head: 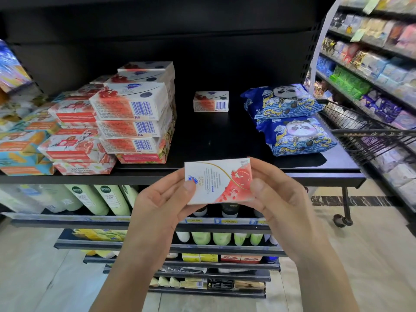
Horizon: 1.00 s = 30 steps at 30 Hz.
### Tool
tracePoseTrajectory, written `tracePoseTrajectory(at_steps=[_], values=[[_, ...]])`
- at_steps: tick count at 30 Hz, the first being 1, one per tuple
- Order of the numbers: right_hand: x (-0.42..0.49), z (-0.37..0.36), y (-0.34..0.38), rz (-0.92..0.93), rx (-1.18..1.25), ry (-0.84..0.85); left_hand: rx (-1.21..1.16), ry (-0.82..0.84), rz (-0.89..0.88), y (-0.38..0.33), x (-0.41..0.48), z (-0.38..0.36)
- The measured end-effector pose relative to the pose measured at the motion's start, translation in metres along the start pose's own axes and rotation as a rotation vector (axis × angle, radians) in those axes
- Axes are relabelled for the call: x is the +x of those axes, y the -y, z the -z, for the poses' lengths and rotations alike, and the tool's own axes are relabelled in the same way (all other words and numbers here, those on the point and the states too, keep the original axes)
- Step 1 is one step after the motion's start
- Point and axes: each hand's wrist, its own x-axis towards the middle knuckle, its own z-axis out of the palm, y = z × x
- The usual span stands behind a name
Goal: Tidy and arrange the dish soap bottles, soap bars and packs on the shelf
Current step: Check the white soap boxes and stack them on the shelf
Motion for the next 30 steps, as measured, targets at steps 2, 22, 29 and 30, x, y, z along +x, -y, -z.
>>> tracePoseTrajectory(at_steps=[2, 22, 29, 30], values=[[0.0005, -0.0028, 0.0027, -0.035, -0.032, -0.072, 0.027, 0.011, -0.01, 0.0012, -0.0003, 0.0008], [-0.0017, -0.0034, 0.0005, 0.164, -0.07, 0.011, 0.006, 0.084, 0.01, 0.0011, -0.0029, 0.0055], [-0.0028, -0.0021, -0.0025, 0.191, -0.104, 0.077, -0.005, 0.058, 0.023, -0.0017, -0.0051, 0.0057], [-0.0033, -0.0025, -0.0018, 0.179, -0.104, 0.085, -0.005, 0.059, 0.018, -0.0021, -0.0056, 0.0064]])
